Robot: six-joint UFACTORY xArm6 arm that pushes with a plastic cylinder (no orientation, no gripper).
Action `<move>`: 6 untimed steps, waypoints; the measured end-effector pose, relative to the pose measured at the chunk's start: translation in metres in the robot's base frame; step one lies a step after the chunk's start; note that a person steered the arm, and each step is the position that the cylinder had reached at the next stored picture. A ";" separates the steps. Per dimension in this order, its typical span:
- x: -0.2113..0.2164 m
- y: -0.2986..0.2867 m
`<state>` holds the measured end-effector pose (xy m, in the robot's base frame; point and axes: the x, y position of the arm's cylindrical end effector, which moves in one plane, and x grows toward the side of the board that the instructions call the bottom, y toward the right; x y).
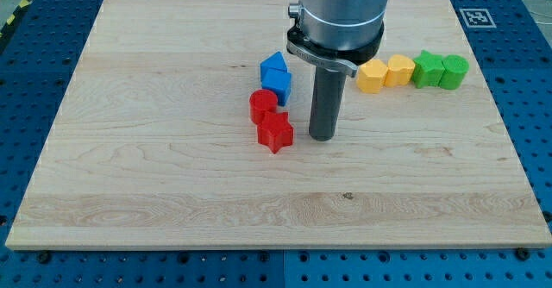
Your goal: Put the red star at the bottom of the red circle
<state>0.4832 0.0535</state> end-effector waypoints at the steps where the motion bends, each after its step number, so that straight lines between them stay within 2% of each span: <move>1: 0.000 -0.021; 6: 0.026 -0.049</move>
